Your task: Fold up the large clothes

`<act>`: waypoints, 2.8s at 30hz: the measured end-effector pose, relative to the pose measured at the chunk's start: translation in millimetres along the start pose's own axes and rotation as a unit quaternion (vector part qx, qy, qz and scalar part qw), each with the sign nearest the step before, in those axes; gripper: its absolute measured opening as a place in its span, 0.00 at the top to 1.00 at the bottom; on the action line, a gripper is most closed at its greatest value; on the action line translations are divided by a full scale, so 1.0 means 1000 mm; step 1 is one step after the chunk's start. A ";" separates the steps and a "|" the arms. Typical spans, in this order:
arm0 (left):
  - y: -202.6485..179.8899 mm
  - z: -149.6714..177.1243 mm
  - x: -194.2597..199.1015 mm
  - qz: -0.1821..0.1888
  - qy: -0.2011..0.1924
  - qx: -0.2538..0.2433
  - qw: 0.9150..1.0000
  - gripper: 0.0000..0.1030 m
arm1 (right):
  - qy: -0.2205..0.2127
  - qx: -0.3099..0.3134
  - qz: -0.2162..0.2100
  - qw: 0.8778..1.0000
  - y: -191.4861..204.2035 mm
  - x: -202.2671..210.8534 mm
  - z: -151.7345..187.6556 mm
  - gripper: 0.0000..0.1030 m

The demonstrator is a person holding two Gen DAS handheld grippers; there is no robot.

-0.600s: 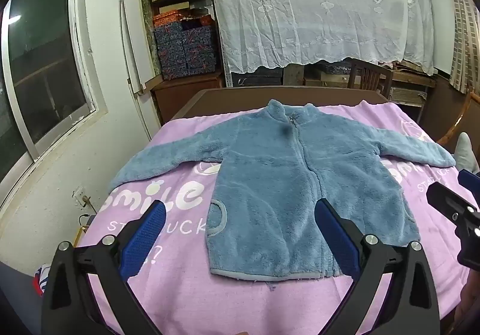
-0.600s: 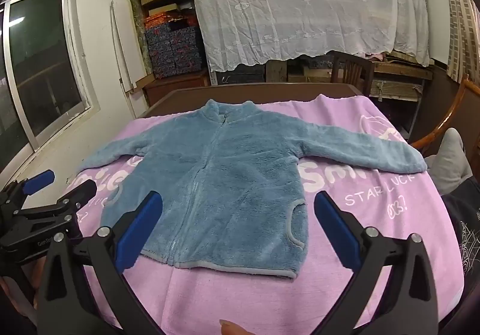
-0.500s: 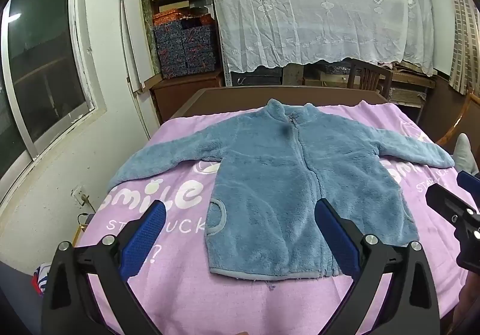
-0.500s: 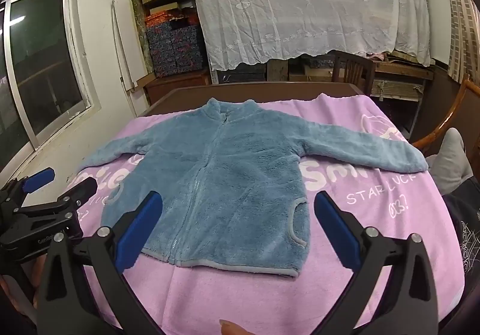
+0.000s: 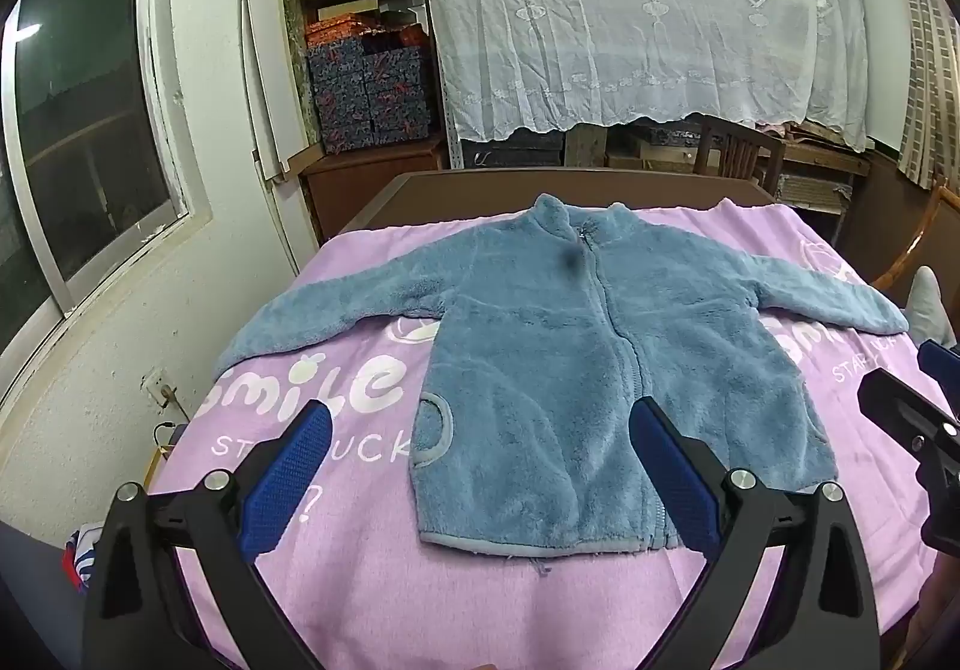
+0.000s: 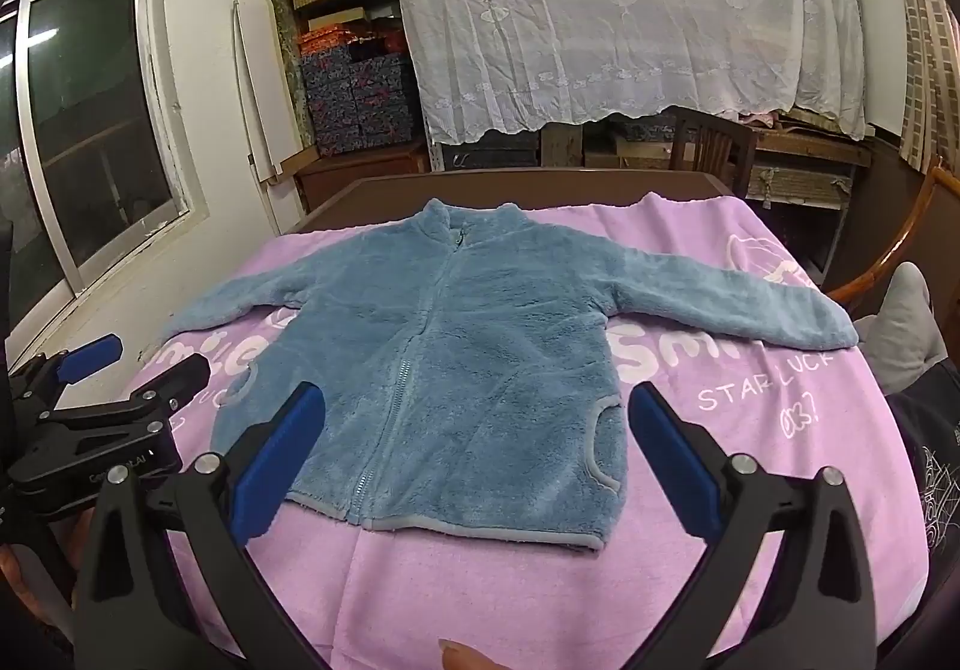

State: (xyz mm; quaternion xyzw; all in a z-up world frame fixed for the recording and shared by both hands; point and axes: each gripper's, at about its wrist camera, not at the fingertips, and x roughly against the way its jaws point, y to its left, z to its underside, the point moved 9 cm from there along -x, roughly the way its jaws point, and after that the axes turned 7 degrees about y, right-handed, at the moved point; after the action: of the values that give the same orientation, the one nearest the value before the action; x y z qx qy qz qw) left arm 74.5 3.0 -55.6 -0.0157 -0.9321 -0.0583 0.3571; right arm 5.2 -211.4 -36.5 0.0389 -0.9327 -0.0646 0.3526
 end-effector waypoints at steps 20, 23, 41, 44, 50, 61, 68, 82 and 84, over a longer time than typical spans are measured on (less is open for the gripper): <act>0.004 0.001 -0.002 -0.001 0.006 0.006 1.000 0.03 | -0.001 -0.001 0.000 1.000 0.001 0.003 -0.001 0.04; 0.004 0.000 -0.002 -0.001 0.006 0.005 1.000 0.03 | -0.001 -0.001 0.000 1.000 0.001 0.004 -0.001 0.04; 0.005 0.000 -0.002 -0.001 0.006 0.004 1.000 0.03 | -0.002 -0.002 0.000 1.000 0.002 0.006 -0.003 0.04; 0.005 0.000 -0.003 0.000 0.007 0.005 1.000 0.03 | -0.002 -0.001 0.000 1.000 0.001 0.005 -0.002 0.04; 0.005 0.000 -0.002 0.000 0.007 0.005 1.000 0.03 | -0.002 -0.002 -0.001 1.000 0.001 0.006 -0.003 0.04; 0.005 0.001 -0.003 -0.001 0.007 0.005 1.000 0.03 | -0.003 -0.002 -0.001 1.000 0.000 0.006 -0.002 0.04; 0.012 0.004 -0.005 -0.001 0.010 0.007 1.000 0.03 | -0.003 -0.001 -0.001 1.000 0.000 0.007 -0.002 0.04; 0.032 0.023 -0.058 0.023 0.078 0.029 0.996 0.03 | 0.028 -0.020 -0.008 0.999 -0.023 -0.017 0.008 0.04; 0.035 0.027 -0.070 0.037 0.096 0.034 0.994 0.03 | 0.043 -0.042 -0.008 0.998 -0.040 -0.028 0.015 0.04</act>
State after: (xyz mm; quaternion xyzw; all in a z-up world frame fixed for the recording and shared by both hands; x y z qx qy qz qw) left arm 110.9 41.5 -119.2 -0.0329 -0.8939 -0.0148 0.4468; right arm 17.3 -246.2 -71.4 0.0348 -0.9128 -0.1045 0.3932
